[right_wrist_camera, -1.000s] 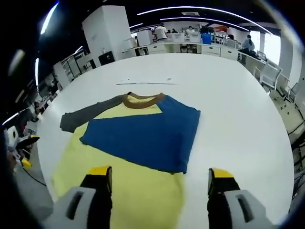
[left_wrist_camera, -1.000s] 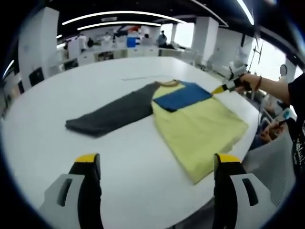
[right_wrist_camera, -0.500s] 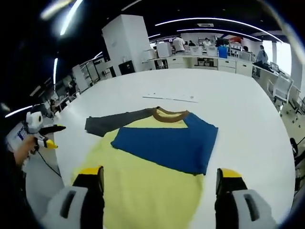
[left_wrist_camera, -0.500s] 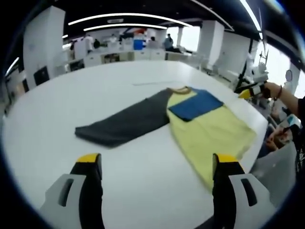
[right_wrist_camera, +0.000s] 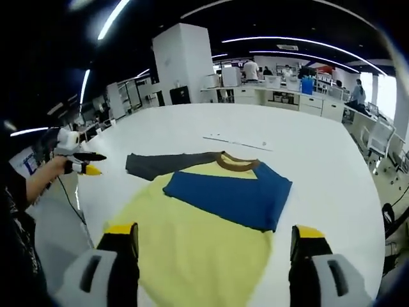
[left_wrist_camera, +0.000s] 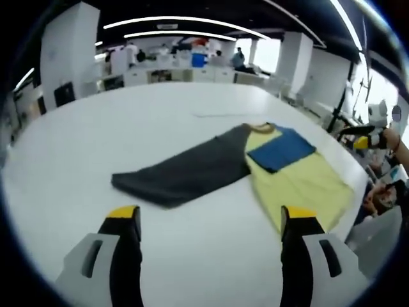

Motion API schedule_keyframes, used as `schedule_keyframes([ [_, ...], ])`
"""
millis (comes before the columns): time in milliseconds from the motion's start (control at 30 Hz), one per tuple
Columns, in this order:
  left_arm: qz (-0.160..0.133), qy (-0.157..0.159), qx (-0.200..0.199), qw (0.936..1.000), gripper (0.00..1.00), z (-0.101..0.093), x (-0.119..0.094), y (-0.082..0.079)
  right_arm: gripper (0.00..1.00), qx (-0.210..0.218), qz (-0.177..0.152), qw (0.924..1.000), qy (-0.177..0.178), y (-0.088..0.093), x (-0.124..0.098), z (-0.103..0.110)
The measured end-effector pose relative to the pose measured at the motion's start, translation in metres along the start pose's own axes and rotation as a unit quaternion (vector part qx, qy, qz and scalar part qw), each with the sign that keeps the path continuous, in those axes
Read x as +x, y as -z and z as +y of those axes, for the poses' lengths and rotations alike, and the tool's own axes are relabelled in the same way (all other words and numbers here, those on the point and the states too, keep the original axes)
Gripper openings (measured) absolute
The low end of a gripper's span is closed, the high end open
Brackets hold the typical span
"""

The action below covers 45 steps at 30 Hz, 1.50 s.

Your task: Fold the garment on the visible template until the final outline fits inside the template.

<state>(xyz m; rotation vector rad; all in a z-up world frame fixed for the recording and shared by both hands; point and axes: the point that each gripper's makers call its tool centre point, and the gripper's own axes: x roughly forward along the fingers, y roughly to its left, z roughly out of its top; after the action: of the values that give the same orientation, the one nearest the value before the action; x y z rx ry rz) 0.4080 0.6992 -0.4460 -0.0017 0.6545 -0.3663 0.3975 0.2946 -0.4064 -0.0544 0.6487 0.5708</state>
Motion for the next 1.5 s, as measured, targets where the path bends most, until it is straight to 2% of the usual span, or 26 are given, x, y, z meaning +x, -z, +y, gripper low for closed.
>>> schedule_keyframes([
  [233,-0.002,-0.018,-0.042,0.999,0.79,0.026,0.015,0.003,0.99,-0.015,0.0,0.9999,0.0,0.013,-0.009,0.006],
  [533,-0.01,-0.032,-0.077,0.9965,0.76,0.052,0.033,0.004,0.99,-0.02,0.01,0.9998,-0.002,0.029,-0.016,0.013],
  [700,0.008,-0.045,-0.081,0.9957,0.72,0.062,0.045,0.009,0.99,-0.023,0.011,0.9997,-0.004,0.031,-0.019,0.018],
  [767,-0.001,-0.061,-0.074,0.9954,0.69,0.069,0.049,0.007,0.99,-0.021,0.008,0.9997,-0.011,0.031,-0.019,0.02],
  [933,-0.002,-0.07,-0.089,0.9936,0.63,0.08,0.059,0.007,0.99,-0.021,-0.002,0.9997,-0.015,0.028,-0.02,0.023],
  [1067,0.001,-0.104,-0.119,0.9875,0.54,0.096,0.063,0.009,0.99,-0.015,-0.007,0.9998,-0.011,0.028,-0.02,0.02],
  [1167,-0.001,-0.107,-0.128,0.9861,0.49,0.099,0.068,0.009,0.99,-0.012,-0.007,0.9999,-0.005,0.029,-0.019,0.014],
  [1333,0.019,-0.117,-0.107,0.9871,0.41,0.1,0.073,0.014,0.99,-0.014,-0.01,0.9998,-0.005,0.029,-0.02,0.014],
  [1400,0.017,-0.122,-0.106,0.9868,0.35,0.102,0.074,0.014,0.99,-0.016,-0.009,0.9998,-0.004,0.031,-0.021,0.014],
  [1500,0.032,-0.127,-0.109,0.9854,0.32,0.104,0.078,0.019,0.99,-0.018,-0.009,0.9998,-0.005,0.032,-0.022,0.015],
])
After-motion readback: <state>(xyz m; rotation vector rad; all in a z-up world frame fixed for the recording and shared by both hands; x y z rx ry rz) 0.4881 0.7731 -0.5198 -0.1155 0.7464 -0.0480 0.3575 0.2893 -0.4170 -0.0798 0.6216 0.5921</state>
